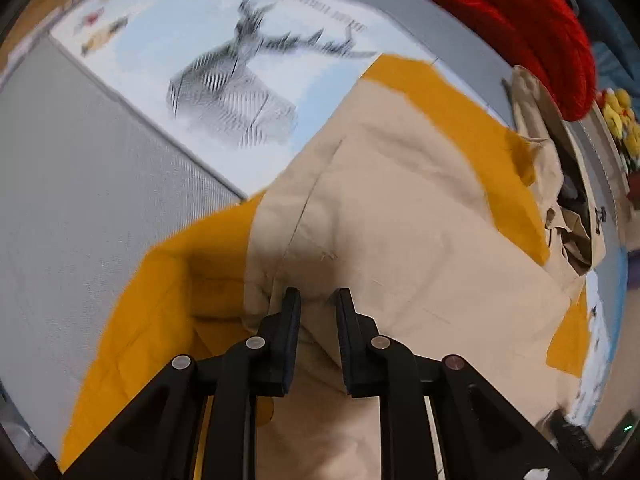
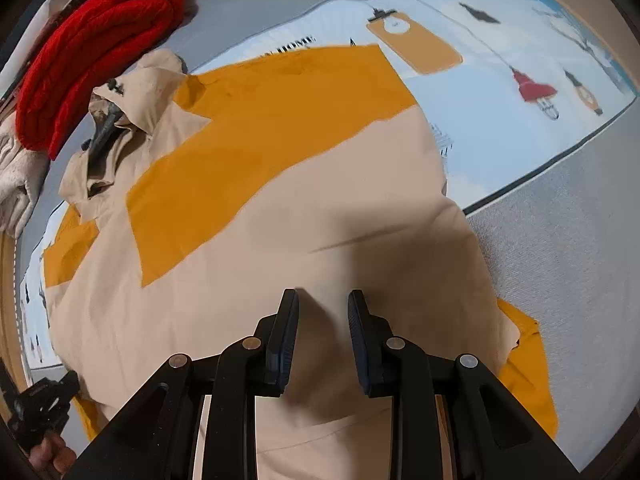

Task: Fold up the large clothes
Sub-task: 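Fold the side edge inward over the body with the left tool and release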

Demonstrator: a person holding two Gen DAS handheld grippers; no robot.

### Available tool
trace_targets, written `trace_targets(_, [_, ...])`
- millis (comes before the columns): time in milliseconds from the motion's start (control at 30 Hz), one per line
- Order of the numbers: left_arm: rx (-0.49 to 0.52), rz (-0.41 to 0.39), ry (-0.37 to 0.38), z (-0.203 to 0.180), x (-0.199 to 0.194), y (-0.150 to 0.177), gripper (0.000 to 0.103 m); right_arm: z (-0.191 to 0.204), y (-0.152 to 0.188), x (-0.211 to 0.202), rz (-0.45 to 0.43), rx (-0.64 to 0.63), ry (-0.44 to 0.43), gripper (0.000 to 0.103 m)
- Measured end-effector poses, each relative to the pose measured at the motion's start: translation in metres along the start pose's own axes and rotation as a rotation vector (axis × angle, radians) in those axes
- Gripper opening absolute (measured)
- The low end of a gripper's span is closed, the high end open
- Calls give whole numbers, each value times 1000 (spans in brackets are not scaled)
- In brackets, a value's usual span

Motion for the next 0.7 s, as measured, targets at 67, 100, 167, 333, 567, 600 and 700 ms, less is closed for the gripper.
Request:
trace_targets(67, [36, -50, 15, -10, -13, -1, 16, 7, 0, -13, -47, -29, -8, 27])
trace_targets(100, [53, -72, 20, -15, -19, -1, 16, 13, 0, -24, -85, -57, -10, 27])
trace_targets(167, [102, -126, 28, -27, -32, 3, 17, 23, 3, -45, -160, -119, -8, 27])
trace_targets(333, [202, -197, 46, -50, -45, 15, 17, 41, 15, -83, -286, -239, 3, 27])
trace_targets(567, [311, -234, 91, -69, -55, 27, 17, 36, 30, -96, -302, -270, 11, 27])
trace_targets(600, [319, -239, 95, -70, -57, 29, 17, 34, 31, -97, -305, -272, 17, 27])
trace_targets(700, [372, -274, 95, -79, -61, 32, 17, 26, 31, -104, -325, -273, 32, 27])
Point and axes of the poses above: each gripper's, at about its wrist camera, not at the fingertips, and x roughly the way its jaws point, z to its left, y to its underside, the point moved 2 cm from there along x, roughly the way its jaws point, and after that the axes turned 3 degrees about z, right-handed, at the moved point
